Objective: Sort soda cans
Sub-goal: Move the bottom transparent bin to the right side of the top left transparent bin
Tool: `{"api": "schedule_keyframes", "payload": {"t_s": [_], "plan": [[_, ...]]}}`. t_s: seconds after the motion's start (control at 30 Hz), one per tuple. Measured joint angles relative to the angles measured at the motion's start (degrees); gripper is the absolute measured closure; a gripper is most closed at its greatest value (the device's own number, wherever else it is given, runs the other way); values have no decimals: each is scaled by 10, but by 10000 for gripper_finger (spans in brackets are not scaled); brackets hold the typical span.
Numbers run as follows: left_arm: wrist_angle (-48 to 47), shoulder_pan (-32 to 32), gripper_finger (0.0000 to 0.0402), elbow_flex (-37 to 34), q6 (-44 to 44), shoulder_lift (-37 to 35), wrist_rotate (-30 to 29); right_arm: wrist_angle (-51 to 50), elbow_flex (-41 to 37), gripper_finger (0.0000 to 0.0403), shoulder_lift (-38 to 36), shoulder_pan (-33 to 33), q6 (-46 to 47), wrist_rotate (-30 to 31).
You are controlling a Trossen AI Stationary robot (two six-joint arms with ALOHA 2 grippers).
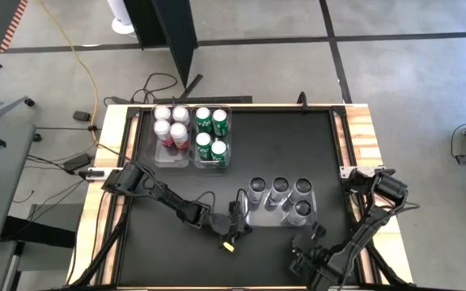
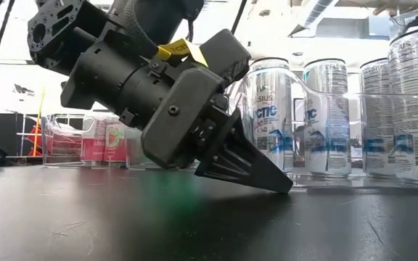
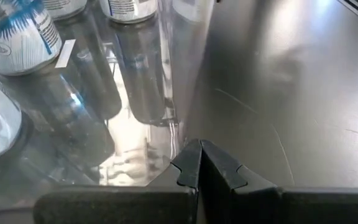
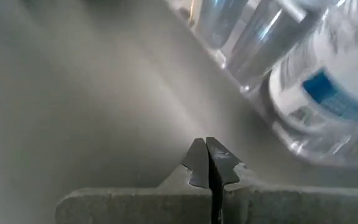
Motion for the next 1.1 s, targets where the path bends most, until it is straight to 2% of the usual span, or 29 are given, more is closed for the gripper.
{"api": "schedule_keyframes", "payload": {"t_s": [0.8,1.1], "plan": [[10,48,395,0,-12,0,-1,35,0,403,0,30,7,-81],[9,57,395,0,-12,0,7,-61,1,403,0,15,94,-86]]}}
